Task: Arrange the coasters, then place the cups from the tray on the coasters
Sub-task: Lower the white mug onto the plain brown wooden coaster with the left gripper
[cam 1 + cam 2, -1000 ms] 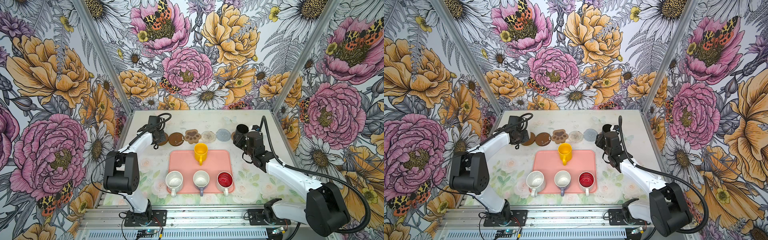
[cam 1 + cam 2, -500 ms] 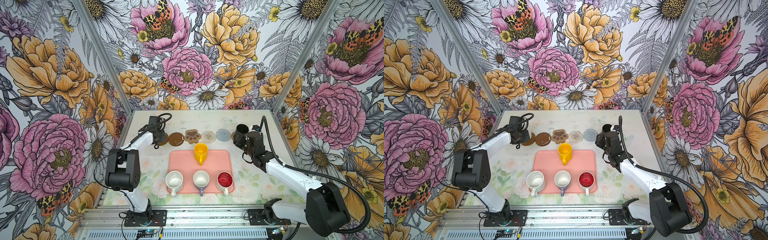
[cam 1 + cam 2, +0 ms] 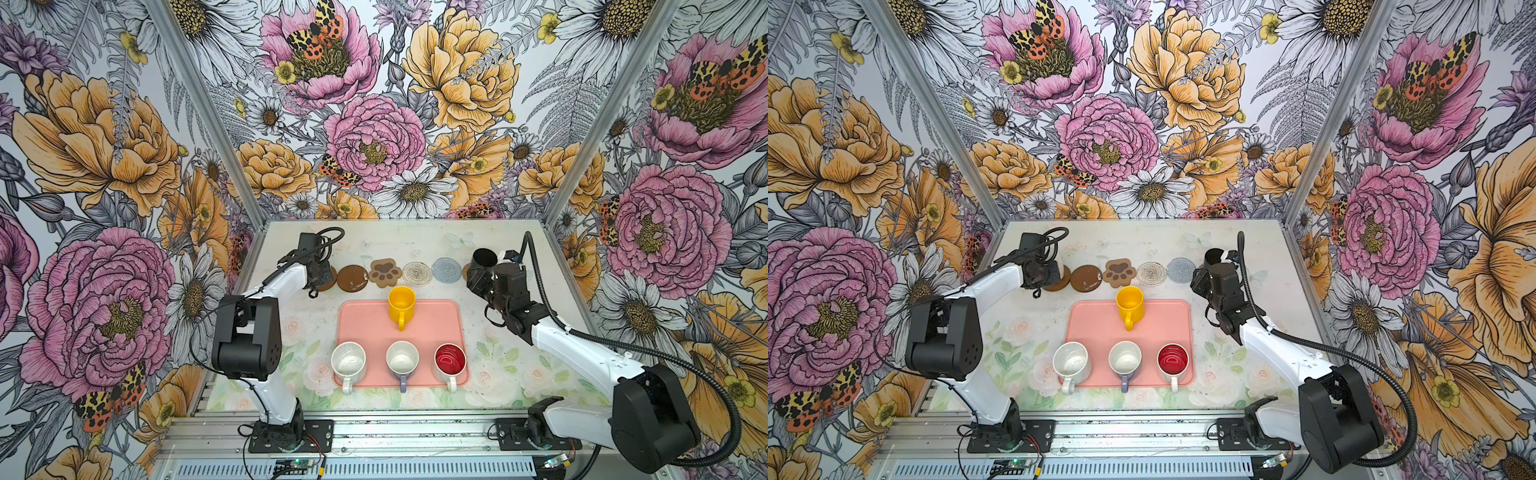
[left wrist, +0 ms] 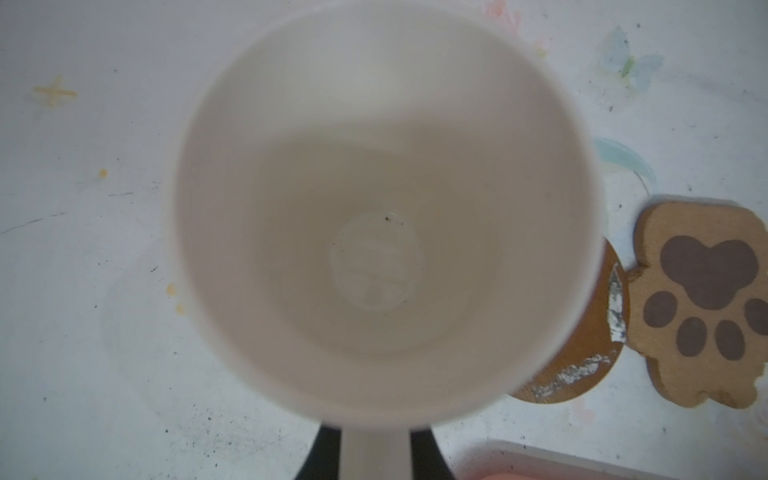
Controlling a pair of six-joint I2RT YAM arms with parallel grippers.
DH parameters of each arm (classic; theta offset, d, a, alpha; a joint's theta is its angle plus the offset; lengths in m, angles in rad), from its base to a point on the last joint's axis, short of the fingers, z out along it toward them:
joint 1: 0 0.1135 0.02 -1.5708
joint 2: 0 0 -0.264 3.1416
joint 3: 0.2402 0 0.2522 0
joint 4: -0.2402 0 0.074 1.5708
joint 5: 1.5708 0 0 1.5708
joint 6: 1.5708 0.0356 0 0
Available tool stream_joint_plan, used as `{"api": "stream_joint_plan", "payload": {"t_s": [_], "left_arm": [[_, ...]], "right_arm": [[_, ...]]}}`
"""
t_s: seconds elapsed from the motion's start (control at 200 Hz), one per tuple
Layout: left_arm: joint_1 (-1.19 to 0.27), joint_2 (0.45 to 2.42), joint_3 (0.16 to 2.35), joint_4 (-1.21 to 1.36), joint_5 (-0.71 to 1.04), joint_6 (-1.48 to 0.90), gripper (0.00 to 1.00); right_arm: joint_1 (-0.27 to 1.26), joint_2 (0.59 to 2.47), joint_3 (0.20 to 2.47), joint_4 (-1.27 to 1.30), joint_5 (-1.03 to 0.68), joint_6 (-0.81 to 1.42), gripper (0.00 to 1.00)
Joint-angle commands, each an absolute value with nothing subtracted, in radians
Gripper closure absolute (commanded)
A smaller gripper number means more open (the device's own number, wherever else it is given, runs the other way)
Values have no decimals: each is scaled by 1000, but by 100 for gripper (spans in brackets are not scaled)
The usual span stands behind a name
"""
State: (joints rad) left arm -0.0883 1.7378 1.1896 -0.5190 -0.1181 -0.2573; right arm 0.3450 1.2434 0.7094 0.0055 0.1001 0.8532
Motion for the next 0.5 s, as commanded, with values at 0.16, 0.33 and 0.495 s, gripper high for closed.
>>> {"api": "stream_joint_plan", "payload": {"t_s": [0.16,0.33,0.495], "left_arm": [[-84,1747,1197,-466,-109,-240,100],[-92,1741,1193,-473,-118,-231,100],[-102,1743,1189,-492,-148,-223,100]], "right_arm": [[335,1215,704,17,113,858,45],[334,1209,702,16,113,858,45],[334,1200,697,15,115,858,45]]}}
